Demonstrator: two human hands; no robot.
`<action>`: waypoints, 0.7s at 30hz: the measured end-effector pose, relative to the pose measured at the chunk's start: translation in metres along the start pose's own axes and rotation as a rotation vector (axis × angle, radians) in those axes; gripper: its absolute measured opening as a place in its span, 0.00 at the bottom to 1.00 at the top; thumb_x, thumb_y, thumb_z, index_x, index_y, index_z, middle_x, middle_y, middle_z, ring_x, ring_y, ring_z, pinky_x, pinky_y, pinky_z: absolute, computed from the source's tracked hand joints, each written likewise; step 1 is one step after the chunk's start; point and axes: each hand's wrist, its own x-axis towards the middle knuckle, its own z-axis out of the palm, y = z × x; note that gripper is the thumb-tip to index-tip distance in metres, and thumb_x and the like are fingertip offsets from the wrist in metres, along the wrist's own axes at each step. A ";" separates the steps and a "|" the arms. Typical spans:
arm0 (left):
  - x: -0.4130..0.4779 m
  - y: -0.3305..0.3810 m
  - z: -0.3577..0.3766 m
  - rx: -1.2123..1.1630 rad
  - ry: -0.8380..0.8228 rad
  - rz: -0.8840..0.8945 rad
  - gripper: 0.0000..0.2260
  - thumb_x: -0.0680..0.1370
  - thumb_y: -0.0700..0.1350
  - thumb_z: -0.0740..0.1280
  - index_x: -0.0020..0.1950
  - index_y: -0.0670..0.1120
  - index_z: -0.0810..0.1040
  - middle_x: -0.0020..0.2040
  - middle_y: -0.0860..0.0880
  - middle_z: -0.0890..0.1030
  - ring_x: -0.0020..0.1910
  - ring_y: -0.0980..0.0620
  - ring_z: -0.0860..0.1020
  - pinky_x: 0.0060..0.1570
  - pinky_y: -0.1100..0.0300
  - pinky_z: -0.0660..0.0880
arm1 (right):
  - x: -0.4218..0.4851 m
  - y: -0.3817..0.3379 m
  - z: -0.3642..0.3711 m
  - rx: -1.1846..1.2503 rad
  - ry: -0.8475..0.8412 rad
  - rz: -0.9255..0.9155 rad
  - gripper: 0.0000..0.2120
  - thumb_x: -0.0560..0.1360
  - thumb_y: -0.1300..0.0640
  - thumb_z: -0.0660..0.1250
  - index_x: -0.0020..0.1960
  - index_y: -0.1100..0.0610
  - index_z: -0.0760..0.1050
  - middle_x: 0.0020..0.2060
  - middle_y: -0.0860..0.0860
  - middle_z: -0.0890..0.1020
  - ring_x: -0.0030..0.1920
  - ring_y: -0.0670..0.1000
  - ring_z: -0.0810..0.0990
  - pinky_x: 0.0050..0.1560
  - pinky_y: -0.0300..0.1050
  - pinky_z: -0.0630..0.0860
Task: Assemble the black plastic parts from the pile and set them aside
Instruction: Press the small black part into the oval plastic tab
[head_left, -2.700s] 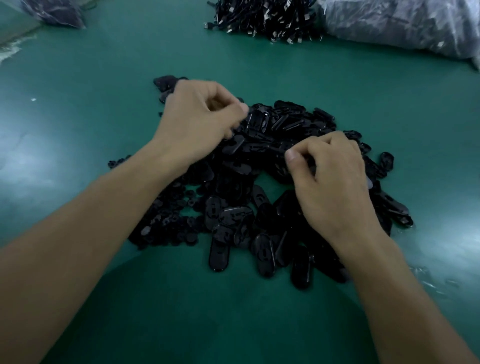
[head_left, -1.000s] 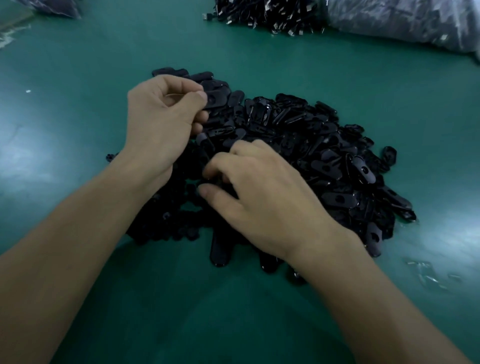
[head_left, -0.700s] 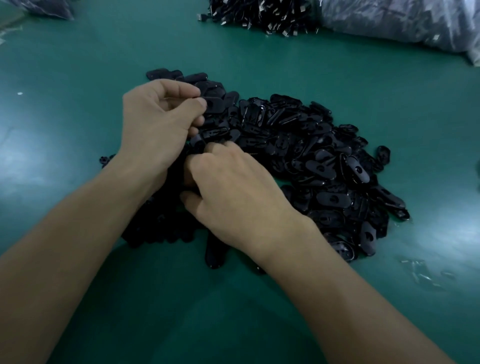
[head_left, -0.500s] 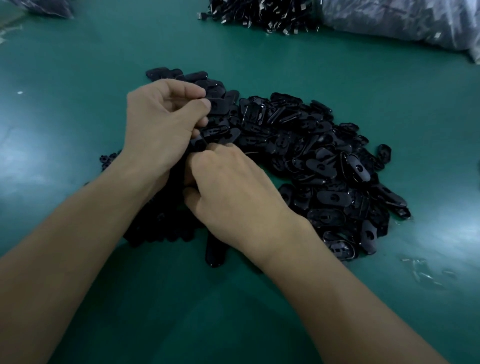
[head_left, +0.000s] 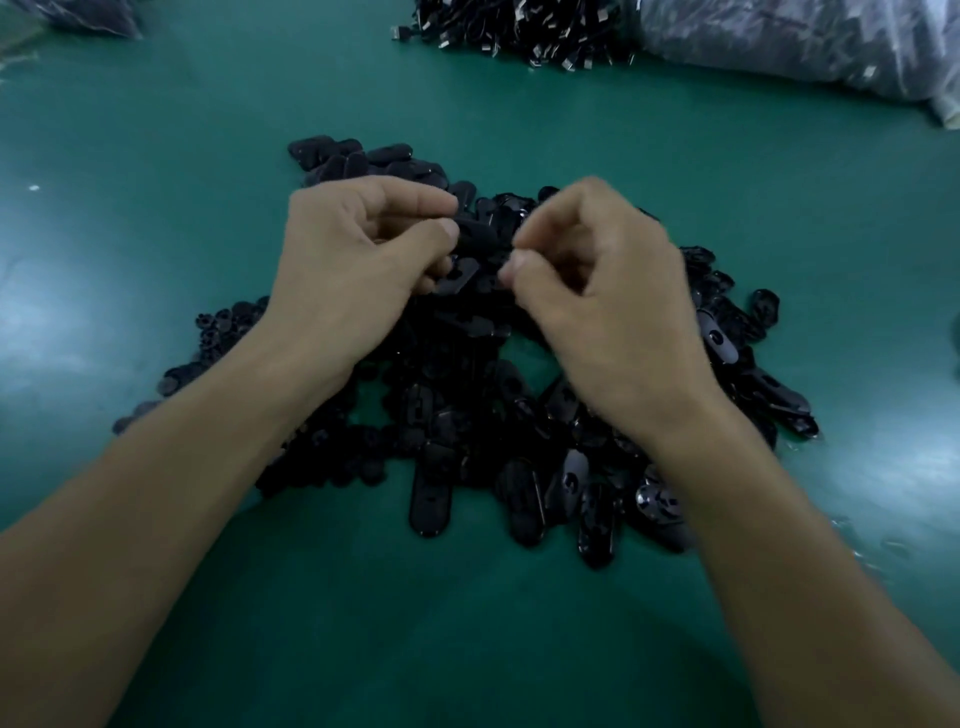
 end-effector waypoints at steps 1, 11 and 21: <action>-0.002 0.001 0.002 0.010 -0.020 0.015 0.06 0.76 0.39 0.72 0.46 0.51 0.83 0.34 0.54 0.84 0.35 0.58 0.82 0.36 0.68 0.76 | -0.001 0.006 -0.004 0.036 0.046 0.021 0.09 0.77 0.59 0.71 0.44 0.47 0.76 0.39 0.43 0.82 0.39 0.41 0.81 0.40 0.33 0.76; -0.012 0.004 0.010 0.000 -0.118 0.031 0.06 0.76 0.38 0.73 0.46 0.49 0.84 0.35 0.51 0.85 0.36 0.55 0.83 0.38 0.65 0.79 | -0.009 0.032 -0.017 0.452 0.131 0.227 0.11 0.76 0.65 0.72 0.51 0.50 0.82 0.40 0.50 0.86 0.39 0.45 0.84 0.40 0.34 0.77; -0.011 0.003 0.008 -0.019 -0.093 0.042 0.05 0.76 0.39 0.73 0.46 0.49 0.85 0.35 0.51 0.85 0.35 0.55 0.84 0.37 0.65 0.78 | -0.009 0.036 -0.019 0.505 0.082 0.223 0.08 0.79 0.67 0.67 0.49 0.55 0.81 0.42 0.53 0.87 0.41 0.49 0.85 0.42 0.38 0.79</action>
